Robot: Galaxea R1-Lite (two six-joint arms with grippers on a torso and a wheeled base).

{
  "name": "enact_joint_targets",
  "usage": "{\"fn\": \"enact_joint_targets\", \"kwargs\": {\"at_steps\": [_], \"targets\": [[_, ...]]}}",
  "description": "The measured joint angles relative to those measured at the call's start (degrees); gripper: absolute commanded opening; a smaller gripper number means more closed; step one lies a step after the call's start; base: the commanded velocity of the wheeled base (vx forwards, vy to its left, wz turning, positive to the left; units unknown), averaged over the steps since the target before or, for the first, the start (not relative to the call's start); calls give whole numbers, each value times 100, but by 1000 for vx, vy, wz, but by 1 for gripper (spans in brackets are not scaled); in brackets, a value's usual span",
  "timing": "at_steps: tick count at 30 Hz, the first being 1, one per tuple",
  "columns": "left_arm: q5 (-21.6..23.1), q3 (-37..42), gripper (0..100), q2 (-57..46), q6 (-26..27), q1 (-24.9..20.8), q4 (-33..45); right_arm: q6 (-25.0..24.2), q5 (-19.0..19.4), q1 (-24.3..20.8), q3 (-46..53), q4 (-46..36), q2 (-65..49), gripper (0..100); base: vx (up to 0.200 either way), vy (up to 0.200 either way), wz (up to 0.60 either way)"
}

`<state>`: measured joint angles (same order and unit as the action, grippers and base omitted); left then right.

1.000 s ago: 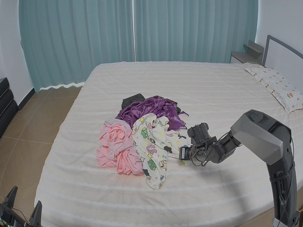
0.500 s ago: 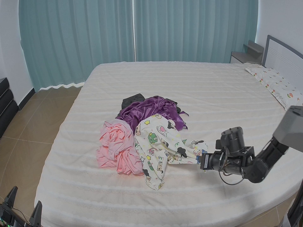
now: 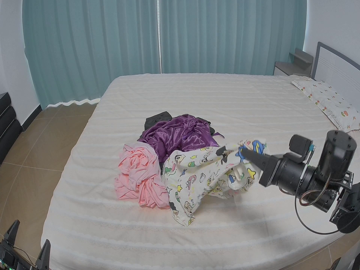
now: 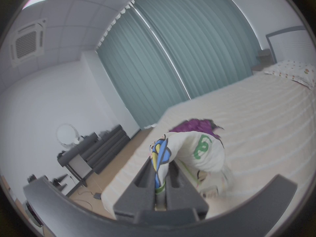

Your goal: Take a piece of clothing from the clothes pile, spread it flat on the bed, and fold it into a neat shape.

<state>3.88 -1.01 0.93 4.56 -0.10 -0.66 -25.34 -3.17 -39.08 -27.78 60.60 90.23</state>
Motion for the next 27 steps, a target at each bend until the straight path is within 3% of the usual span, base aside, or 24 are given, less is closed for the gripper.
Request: {"fn": "enact_joint_targets", "kwargs": {"at_steps": [6,9,13,16,21,27], "targets": [[173,-551,100,235,-568,-9,-12,9,9,-129,-374,16,-204,0,0,0,0],[699,-1136,100,621,-639,-50,1,9,9,-146,-510,38,-187,0,0,0,0],[1876,-1792,100,1564,-553,-190,-16,6,6,-182,-722,90,-83,0,0,0,0],[2259,-1998,100,2205,-440,-358,-106,2,5,-204,-820,117,-21,0,0,0,0],[2475,-2236,100,3628,-233,-850,-552,-5,-9,-251,-989,156,87,0,0,0,0],[2345,-2365,100,5282,-240,-1456,-1658,-13,-66,-273,-1152,191,207,0,0,0,0]]}}
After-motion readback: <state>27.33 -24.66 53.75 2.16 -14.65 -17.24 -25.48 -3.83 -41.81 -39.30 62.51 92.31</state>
